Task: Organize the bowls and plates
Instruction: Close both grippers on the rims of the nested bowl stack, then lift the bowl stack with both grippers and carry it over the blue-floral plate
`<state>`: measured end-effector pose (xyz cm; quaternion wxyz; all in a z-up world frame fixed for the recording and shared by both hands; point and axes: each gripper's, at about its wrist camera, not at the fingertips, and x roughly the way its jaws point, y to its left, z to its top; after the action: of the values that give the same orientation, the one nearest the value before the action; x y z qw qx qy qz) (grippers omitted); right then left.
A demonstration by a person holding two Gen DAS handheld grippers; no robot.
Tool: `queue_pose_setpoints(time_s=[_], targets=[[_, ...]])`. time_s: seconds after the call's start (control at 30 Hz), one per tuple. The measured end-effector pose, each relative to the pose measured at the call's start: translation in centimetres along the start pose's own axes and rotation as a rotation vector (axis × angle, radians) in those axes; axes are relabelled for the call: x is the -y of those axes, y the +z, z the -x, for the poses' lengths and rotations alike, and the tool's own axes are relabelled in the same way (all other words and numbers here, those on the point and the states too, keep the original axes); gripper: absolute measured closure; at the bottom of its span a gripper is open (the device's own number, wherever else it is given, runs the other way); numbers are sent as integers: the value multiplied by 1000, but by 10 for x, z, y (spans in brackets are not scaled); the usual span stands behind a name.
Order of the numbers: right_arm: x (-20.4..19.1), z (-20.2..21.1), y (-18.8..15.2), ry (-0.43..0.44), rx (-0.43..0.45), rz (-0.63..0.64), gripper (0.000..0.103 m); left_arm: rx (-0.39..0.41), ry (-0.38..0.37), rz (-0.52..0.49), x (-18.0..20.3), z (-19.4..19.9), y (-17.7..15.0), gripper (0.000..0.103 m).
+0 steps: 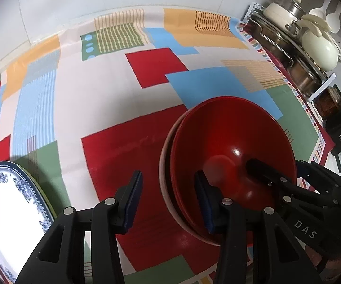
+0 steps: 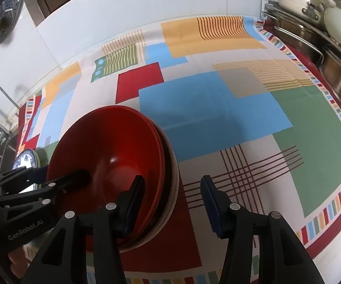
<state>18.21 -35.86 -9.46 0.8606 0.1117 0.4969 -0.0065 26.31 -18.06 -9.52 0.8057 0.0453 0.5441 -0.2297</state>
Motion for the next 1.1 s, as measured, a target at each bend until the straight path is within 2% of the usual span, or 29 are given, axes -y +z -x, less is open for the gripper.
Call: queue_pose_setpoints(time_s=[0.17,0.27,0.37,0.63,0.9,1.1], targets=[[-1,-4,0,25,-17,-4,61,-30,-20,12,2,-7,-1,68],[-1,-8,0,41,-41,-9,66,-48,-48,25,3,-11,-1,70],[-2,-11,0,65,-58,-6,70,-46,-41,27,4,-10,-2,70],[-5,-11,2,51,-73,-13,72,-52,-12,33,7,-10,-2,71],[-2,-10,5,63,-98,-44,74,-78,-13,79,3,-11,0,71],[-5,-10,7,71,-108,-46,74,-61,-8,97,-3,-3,0,72]])
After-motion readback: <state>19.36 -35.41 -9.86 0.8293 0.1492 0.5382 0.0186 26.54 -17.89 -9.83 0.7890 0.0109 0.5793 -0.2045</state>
